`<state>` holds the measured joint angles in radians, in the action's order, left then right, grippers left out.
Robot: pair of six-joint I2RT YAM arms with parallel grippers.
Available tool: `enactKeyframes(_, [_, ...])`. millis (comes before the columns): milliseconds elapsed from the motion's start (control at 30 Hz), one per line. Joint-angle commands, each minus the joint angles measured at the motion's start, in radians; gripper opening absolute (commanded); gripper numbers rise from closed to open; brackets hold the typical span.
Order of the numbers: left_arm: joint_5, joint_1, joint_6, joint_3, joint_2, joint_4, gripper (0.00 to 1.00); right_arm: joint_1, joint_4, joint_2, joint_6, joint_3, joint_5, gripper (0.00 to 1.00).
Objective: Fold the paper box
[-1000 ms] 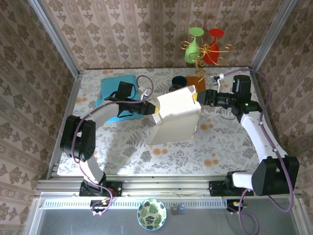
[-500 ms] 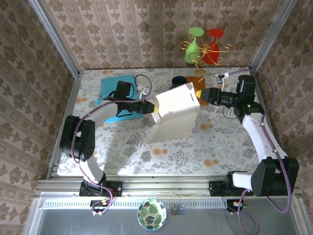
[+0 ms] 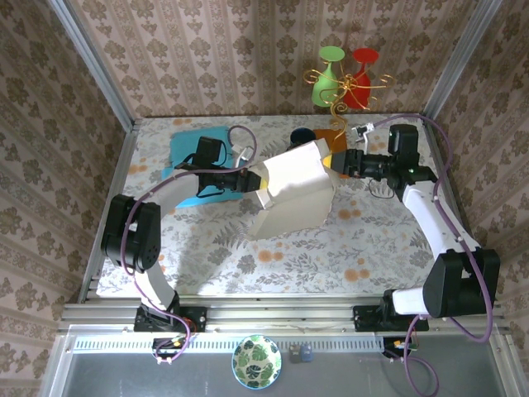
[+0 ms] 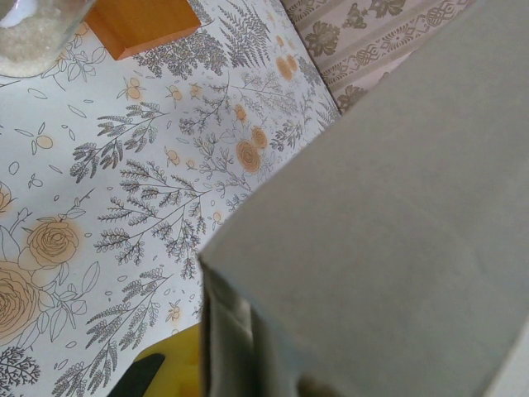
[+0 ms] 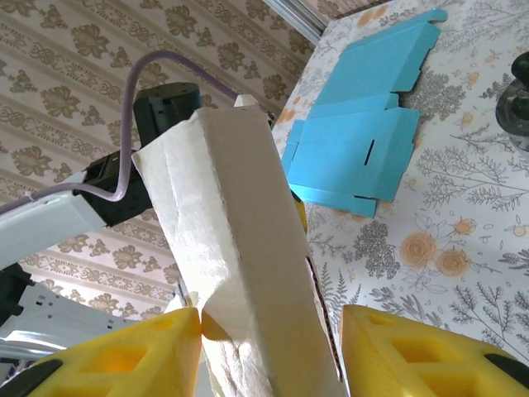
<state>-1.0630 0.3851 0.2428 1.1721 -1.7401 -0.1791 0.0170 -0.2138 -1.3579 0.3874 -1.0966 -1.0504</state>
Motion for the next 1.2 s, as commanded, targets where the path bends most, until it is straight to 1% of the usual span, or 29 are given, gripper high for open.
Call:
enactKeyframes(0, [-0.041,-0.005,0.0,0.035,-0.006,0.003,0.0,0.02,-0.076,-0.011,-0.076,-0.048,0.058,0.47])
enactKeyframes(300, [-0.024,-0.005,-0.013,0.038,-0.004,-0.014,0.0,0.058,-0.207,0.017,-0.19,-0.092,0.214,0.39])
enactKeyframes(400, [-0.009,-0.004,-0.016,0.045,-0.004,-0.025,0.0,0.086,-0.261,0.033,-0.235,-0.1,0.306,0.38])
enactKeyframes(567, [0.019,-0.003,-0.029,0.059,-0.007,-0.059,0.0,0.131,-0.302,0.066,-0.279,-0.092,0.451,0.38])
enactKeyframes(967, [0.102,0.021,-0.033,0.095,-0.013,-0.132,0.0,0.242,-0.361,0.077,-0.314,-0.114,0.75,0.35])
enactKeyframes(1167, [0.148,0.049,-0.015,0.126,-0.016,-0.16,0.0,0.302,-0.386,0.052,-0.32,-0.139,0.888,0.32])
